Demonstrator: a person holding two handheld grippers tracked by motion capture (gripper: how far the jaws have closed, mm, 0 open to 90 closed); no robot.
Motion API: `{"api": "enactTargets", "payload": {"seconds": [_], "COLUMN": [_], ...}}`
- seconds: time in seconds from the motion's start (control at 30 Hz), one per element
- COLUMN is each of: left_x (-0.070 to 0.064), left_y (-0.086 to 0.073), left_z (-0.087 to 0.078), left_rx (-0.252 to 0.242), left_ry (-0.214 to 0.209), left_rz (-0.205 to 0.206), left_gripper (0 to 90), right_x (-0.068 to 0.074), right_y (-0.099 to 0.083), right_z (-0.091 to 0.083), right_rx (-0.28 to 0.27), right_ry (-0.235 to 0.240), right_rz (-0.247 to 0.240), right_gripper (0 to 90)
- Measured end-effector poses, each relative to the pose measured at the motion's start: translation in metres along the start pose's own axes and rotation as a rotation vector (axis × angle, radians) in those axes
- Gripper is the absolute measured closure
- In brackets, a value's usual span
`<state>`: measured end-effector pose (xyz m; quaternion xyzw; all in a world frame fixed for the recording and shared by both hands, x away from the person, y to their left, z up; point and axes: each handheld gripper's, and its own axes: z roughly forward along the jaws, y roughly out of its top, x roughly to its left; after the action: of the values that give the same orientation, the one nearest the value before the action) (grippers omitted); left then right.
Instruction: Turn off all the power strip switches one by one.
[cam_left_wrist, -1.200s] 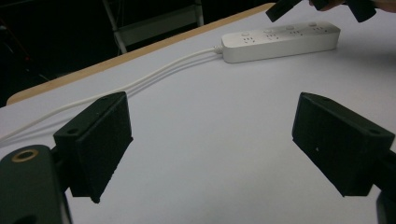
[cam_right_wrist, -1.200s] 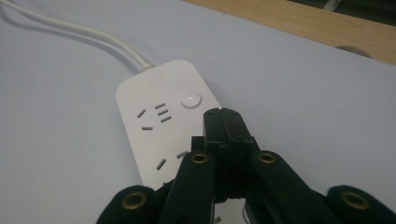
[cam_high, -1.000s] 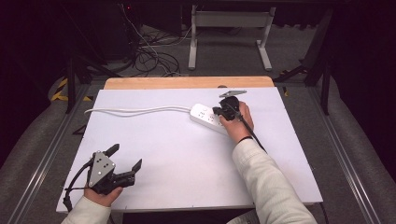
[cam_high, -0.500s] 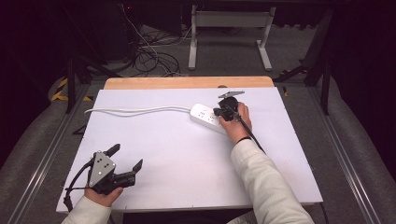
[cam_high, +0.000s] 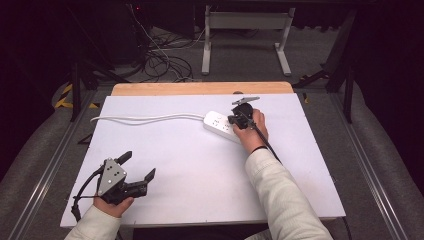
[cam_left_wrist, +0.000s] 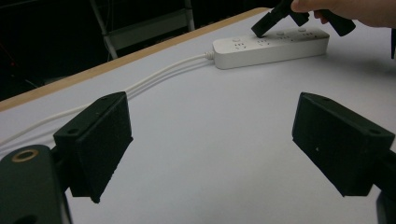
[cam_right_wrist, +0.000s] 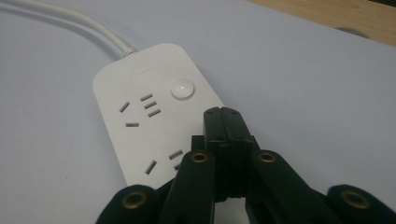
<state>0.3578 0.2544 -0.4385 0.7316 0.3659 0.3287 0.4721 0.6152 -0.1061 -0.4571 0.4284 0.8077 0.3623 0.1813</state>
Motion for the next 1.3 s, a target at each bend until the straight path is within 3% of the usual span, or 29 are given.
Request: {"api": "enactTargets", "payload": {"seconds": [0.87,1.0,1.07,1.17,1.3], "left_x": [0.000,0.000,0.000,0.001,0.000], "left_y": [0.000,0.000,-0.001,0.000,0.000], "left_z": [-0.001,-0.001,-0.001,0.000,0.000], "left_rx": [0.004,0.002,0.003,0.005,0.006], "left_ry": [0.004,0.007,0.006,0.009,0.008], "left_rz": [0.001,0.002,-0.001,-0.002,0.004], "left_gripper": [12.8,12.8,12.8,12.8,12.8], "right_x": [0.004,0.004,0.003,0.003,0.004], "right_y": [0.000,0.002,0.005,0.010,0.012], "right_z": [0.001,0.000,-0.008,-0.016,-0.019], "right_rx": [0.014,0.023,0.013,-0.037,-0.043], "right_ry": [-0.024,-0.024,-0.034,0.001,0.012], "right_rz": [-0.005,-0.024,-0.022,0.003,0.015], "right_gripper": [90.0,90.0,90.0,90.0,90.0]}}
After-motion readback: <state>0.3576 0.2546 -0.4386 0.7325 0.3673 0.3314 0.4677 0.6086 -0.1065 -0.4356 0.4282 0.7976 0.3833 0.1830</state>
